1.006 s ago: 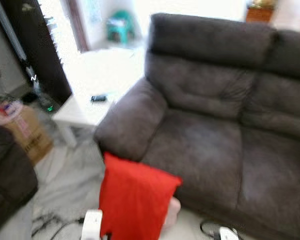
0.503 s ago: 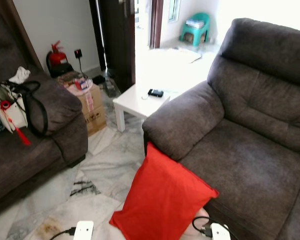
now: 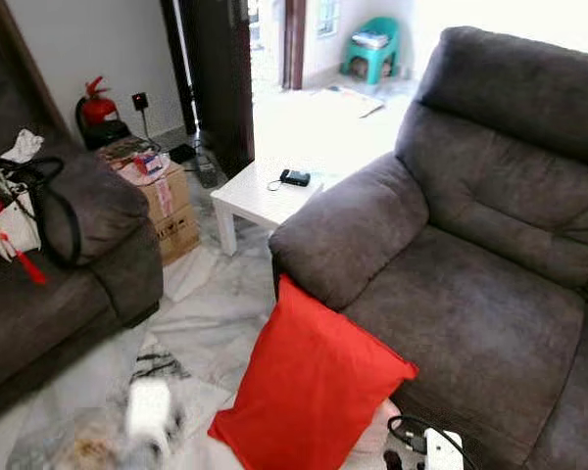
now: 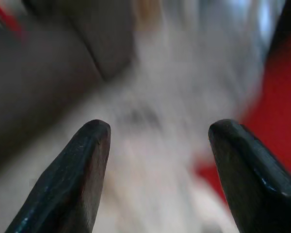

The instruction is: Move the pillow to the sofa from floor

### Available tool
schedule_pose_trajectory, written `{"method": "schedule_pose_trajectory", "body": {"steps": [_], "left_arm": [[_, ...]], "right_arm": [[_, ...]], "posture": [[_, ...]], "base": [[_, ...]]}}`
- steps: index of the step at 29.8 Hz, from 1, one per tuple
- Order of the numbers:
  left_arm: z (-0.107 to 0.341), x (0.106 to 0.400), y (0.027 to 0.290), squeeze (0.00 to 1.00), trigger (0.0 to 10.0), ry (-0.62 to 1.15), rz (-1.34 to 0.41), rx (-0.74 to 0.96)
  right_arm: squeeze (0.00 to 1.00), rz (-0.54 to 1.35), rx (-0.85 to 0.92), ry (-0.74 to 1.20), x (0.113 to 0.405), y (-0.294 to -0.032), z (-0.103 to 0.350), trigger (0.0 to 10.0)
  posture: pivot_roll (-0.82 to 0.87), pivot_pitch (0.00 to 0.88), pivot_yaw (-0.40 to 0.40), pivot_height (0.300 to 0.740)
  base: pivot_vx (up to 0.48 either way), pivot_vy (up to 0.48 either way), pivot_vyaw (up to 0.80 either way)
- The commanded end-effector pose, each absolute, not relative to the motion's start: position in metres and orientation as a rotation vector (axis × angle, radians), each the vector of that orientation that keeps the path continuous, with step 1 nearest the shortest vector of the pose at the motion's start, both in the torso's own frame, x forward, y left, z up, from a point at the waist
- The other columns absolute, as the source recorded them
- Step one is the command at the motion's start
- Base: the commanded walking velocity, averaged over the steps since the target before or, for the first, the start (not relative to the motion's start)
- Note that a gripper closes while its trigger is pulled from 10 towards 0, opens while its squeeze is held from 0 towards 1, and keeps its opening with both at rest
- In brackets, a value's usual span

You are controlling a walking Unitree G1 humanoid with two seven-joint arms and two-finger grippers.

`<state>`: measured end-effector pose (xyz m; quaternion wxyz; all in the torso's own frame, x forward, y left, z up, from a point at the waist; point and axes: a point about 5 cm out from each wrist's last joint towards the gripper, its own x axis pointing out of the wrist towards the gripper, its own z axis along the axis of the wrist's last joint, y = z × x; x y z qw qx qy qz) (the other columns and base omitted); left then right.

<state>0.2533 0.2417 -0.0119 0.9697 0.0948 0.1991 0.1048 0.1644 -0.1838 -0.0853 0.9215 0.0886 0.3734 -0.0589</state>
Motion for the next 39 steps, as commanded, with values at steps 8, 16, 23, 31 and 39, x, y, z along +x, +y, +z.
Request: {"method": "schedule_pose_trajectory", "body": {"steps": [8,16,23,31,39], "left_arm": [[0.029,0.281,0.224,0.0,10.0,0.101,0.128,0.26],[0.047,0.289,0.209,0.0,10.0,-0.02,0.078,0.268],[0.05,0.29,0.205,0.0,10.0,-0.038,0.074,0.26],[0.052,0.291,0.212,0.0,10.0,-0.032,0.098,0.252],[0.055,0.294,0.211,0.0,10.0,-0.04,0.098,0.25]], "right_arm": [[0.0,-0.093,0.151,0.328,0.264,-0.209,-0.01,10.0],[0.0,-0.038,0.123,0.176,0.275,-0.207,0.01,10.0],[0.0,-0.008,0.094,0.185,0.274,-0.203,0.009,10.0],[0.0,0.016,0.072,0.197,0.27,-0.204,0.006,10.0],[0.0,0.026,0.074,0.201,0.27,-0.202,0.005,10.0]], "posture": [[0.09,0.0,-0.033,0.74],[0.08,0.0,-0.036,0.74],[0.08,0.0,-0.036,0.74],[0.08,0.0,-0.04,0.74],[0.08,0.0,-0.04,0.74]], "base": [[0.0,0.0,0.0],[0.0,0.0,0.0],[0.0,0.0,0.0],[0.0,0.0,0.76],[0.0,0.0,0.8]]}}
